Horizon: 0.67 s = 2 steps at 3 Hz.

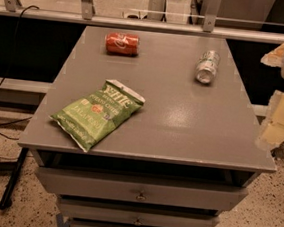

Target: Move 7up can near coke can

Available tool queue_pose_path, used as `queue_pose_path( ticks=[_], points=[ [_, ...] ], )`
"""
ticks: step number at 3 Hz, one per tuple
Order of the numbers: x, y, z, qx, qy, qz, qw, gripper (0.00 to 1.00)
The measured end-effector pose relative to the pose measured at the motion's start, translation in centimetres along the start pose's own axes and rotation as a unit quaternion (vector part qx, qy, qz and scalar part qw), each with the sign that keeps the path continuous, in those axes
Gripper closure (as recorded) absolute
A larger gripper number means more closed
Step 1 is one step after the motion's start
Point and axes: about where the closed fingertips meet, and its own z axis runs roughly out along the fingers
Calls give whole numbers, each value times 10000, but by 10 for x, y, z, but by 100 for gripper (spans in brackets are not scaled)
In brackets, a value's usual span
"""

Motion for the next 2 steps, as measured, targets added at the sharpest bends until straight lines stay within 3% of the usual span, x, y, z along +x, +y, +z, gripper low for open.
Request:
queue_pose_path(
  ticks=[1, 2],
  points=[
    [0, 0, 0, 0, 0, 0, 10000, 0],
    [-12, -42, 22, 120, -287, 259, 9992, 0]
  ],
)
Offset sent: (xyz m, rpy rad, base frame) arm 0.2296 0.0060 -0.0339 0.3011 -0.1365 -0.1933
